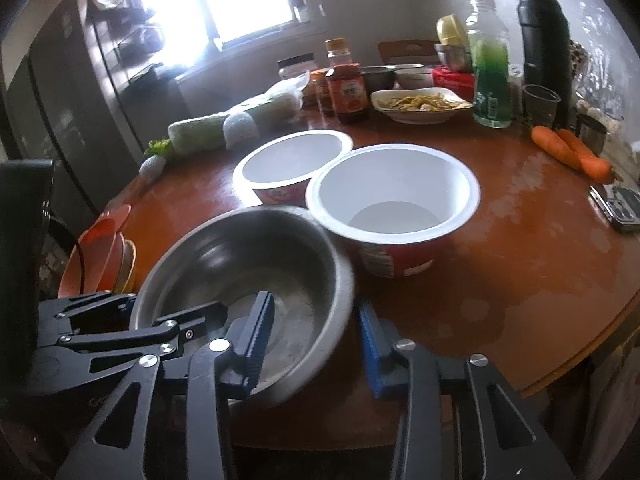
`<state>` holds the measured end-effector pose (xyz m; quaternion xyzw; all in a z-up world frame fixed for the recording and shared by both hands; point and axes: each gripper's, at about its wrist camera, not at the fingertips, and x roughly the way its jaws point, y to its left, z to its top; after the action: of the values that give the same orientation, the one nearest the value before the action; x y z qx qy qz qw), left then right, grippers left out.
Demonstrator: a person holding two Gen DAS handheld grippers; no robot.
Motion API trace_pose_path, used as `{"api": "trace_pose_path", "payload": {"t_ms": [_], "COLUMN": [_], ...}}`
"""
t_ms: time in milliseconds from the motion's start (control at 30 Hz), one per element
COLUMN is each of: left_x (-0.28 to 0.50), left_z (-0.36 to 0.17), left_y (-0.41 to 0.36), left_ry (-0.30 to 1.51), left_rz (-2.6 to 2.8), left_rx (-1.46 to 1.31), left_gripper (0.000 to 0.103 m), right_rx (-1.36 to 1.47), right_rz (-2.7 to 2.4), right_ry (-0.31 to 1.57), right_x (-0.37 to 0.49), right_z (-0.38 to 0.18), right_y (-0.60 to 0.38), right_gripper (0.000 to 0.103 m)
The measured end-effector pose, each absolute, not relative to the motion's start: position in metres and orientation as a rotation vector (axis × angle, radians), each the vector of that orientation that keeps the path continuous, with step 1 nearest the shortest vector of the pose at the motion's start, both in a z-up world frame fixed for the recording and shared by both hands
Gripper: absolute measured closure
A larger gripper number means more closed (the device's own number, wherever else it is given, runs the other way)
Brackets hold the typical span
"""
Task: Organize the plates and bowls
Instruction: 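Lift the steel bowl with the left tool and set it beside the plate stack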
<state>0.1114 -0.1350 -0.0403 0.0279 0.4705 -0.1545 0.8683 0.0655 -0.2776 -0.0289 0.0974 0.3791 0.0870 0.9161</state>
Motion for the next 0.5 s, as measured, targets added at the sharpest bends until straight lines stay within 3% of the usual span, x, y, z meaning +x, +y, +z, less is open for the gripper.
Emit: {"api": "trace_pose_path", "payload": {"t_ms": [500], "left_x": [0.099], "left_z": [-0.040], "left_y": [-0.118], "left_ry": [0.997], "left_rz": [-0.333], "left_rx": [0.084], "left_gripper": [0.065], "right_rx": [0.139], "right_rz": [0.189], "right_ry": [0.807], "right_x": [0.063], "right_z": [-0.029], "right_y": [-0.254], "right_gripper": [0.063]}}
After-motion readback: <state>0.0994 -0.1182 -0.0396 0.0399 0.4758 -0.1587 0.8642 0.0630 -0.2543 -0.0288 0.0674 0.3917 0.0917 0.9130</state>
